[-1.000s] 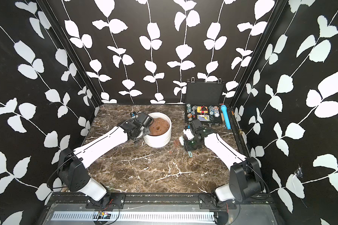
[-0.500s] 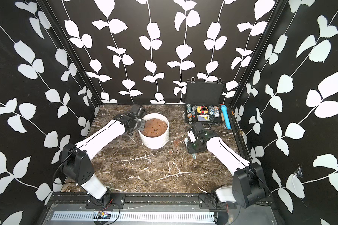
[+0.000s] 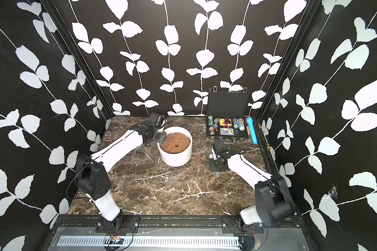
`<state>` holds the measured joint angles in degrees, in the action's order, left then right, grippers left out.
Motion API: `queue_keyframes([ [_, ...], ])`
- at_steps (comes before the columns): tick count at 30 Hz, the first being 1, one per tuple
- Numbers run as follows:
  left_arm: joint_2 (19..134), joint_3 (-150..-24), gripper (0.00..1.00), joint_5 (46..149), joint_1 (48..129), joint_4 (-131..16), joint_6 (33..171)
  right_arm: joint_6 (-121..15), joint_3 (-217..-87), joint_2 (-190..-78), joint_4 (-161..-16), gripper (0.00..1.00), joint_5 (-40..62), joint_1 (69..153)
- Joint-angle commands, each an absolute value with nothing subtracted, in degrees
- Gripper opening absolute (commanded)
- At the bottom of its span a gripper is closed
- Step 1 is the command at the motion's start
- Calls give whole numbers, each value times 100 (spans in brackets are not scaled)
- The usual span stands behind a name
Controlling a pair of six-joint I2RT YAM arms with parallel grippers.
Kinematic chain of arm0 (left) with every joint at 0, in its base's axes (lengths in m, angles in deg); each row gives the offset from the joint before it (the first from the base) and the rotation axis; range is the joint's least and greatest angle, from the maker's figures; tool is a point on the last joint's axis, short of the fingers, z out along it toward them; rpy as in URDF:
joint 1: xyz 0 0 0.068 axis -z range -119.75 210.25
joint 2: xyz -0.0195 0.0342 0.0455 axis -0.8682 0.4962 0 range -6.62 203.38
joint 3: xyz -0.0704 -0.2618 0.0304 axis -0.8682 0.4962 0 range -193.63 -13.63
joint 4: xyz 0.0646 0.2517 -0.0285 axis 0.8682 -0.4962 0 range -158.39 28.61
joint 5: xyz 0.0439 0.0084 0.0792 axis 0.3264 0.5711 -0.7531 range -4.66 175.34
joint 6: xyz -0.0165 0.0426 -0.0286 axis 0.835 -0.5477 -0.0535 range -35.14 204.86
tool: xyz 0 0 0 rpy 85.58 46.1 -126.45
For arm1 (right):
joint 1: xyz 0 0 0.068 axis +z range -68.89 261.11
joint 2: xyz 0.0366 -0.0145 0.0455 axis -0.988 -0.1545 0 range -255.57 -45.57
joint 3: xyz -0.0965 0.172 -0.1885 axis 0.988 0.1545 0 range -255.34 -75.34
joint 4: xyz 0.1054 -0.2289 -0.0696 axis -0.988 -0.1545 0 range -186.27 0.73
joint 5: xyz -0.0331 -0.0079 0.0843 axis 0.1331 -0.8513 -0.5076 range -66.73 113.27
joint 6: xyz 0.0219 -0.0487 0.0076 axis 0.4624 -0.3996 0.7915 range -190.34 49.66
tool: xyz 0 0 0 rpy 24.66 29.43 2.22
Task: Scrub the dried mud off the ceramic pot
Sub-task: Place the brush at the center of the board.
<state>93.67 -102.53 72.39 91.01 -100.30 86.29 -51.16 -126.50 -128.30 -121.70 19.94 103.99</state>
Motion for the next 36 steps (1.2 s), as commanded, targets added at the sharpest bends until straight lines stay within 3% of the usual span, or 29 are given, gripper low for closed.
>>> queue_keyframes([
  [1,9276,-10316,24,7467,9154,-10254,8553,-4986,-12632,-12985,-11732,0,2168,10427],
  [7,8719,-10246,48,7367,9154,-10069,8595,-4963,-12710,-13448,-11488,0,2239,10572],
  [13,8044,-9859,65,7314,9154,-9923,8615,-4928,-12711,-13679,-11449,0,2533,10641],
  [20,7477,-9242,72,7212,9126,-9711,8665,-4833,-12667,-13773,-11719,0,2798,10802],
  [26,7295,-8833,83,7226,9047,-9602,8752,-4788,-12482,-13541,-11654,19,2614,10820],
  [36,7053,-8704,85,7272,8925,-9622,8717,-4846,-12497,-13403,-11732,30,2600,10827],
])
